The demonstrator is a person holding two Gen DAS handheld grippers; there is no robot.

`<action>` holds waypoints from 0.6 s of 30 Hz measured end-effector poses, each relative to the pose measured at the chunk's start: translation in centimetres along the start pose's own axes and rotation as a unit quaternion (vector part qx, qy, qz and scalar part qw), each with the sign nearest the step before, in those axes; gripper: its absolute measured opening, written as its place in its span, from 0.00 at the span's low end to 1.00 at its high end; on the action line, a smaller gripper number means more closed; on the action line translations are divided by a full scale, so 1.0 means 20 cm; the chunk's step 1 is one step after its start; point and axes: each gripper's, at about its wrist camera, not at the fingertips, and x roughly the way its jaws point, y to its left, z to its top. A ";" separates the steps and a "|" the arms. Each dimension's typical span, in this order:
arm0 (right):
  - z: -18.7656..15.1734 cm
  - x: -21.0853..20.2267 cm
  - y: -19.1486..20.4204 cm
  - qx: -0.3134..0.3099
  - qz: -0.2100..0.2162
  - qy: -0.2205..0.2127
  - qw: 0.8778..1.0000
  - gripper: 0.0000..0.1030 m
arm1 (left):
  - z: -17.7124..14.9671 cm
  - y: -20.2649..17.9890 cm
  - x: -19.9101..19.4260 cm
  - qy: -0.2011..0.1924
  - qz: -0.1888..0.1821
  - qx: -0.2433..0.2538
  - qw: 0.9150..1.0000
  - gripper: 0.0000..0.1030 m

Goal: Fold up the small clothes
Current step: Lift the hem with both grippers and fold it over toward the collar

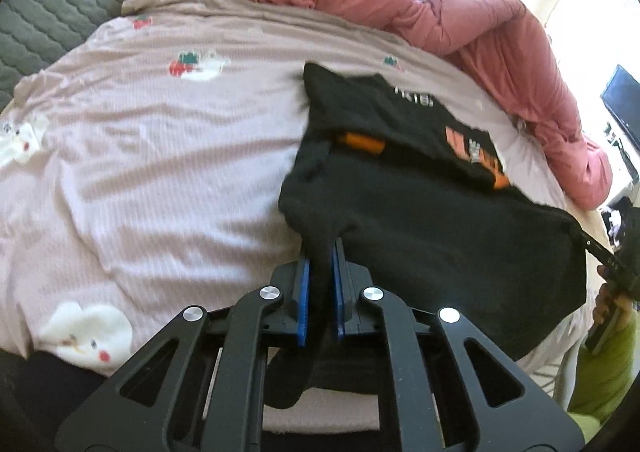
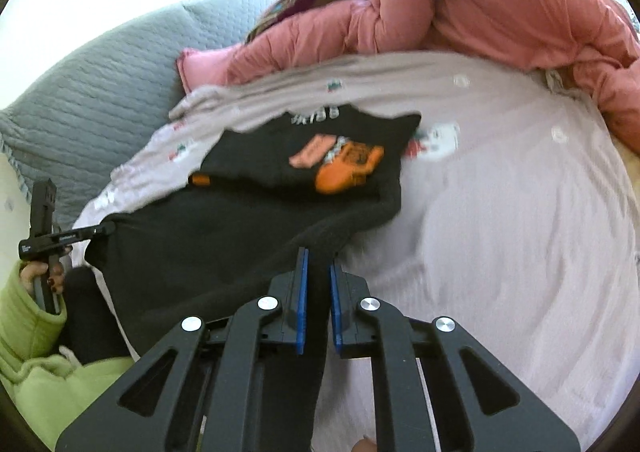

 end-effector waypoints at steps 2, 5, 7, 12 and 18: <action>0.05 0.00 -0.01 0.001 -0.004 -0.012 1.000 0.08 | 0.06 0.00 0.00 -0.008 0.001 -0.006 1.000 0.03; 0.12 0.01 -0.04 0.006 -0.009 -0.029 1.000 0.08 | 0.15 0.00 0.00 -0.017 0.004 -0.010 1.000 0.03; 0.17 0.02 -0.06 0.009 -0.013 -0.039 0.999 0.08 | 0.20 -0.01 0.01 -0.021 0.005 -0.011 1.000 0.03; 0.27 0.05 -0.10 0.018 -0.024 -0.056 0.998 0.08 | 0.35 -0.04 0.06 -0.032 0.002 -0.015 0.999 0.03; 0.39 0.14 -0.16 0.026 -0.042 -0.063 0.997 0.08 | 0.53 -0.08 0.12 -0.050 0.013 -0.008 0.999 0.03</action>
